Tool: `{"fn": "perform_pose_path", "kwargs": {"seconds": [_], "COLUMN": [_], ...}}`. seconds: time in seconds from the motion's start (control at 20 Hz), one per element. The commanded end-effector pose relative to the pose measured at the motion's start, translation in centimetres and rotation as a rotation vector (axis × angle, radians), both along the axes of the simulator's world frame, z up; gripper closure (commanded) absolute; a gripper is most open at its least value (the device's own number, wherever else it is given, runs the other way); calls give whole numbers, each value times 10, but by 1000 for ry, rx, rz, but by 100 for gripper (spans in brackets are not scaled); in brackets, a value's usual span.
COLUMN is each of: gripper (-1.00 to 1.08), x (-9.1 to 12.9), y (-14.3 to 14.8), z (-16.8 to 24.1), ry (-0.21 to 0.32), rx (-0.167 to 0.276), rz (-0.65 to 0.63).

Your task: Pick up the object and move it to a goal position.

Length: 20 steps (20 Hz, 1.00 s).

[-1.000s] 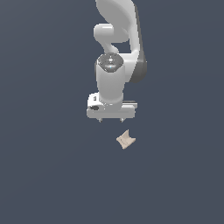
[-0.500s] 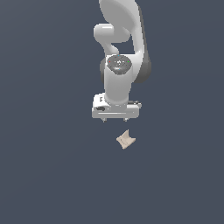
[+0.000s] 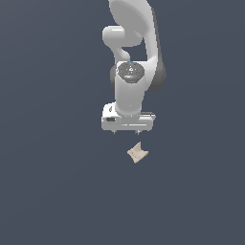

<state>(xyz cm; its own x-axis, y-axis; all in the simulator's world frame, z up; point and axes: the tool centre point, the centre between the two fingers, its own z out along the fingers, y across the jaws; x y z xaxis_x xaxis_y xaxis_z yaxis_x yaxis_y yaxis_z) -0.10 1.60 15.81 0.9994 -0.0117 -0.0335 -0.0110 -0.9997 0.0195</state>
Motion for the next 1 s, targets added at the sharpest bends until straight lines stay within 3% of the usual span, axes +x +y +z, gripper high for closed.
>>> {"fn": "perform_pose_path", "kwargs": {"seconds": [0.0,0.95], "gripper": [-92,-92], "x": [1,17], "y": [2,31], "z": [-3,-46], "ry": [-1,-17], "rx": [1,7], "rz": [-27,-461]}}
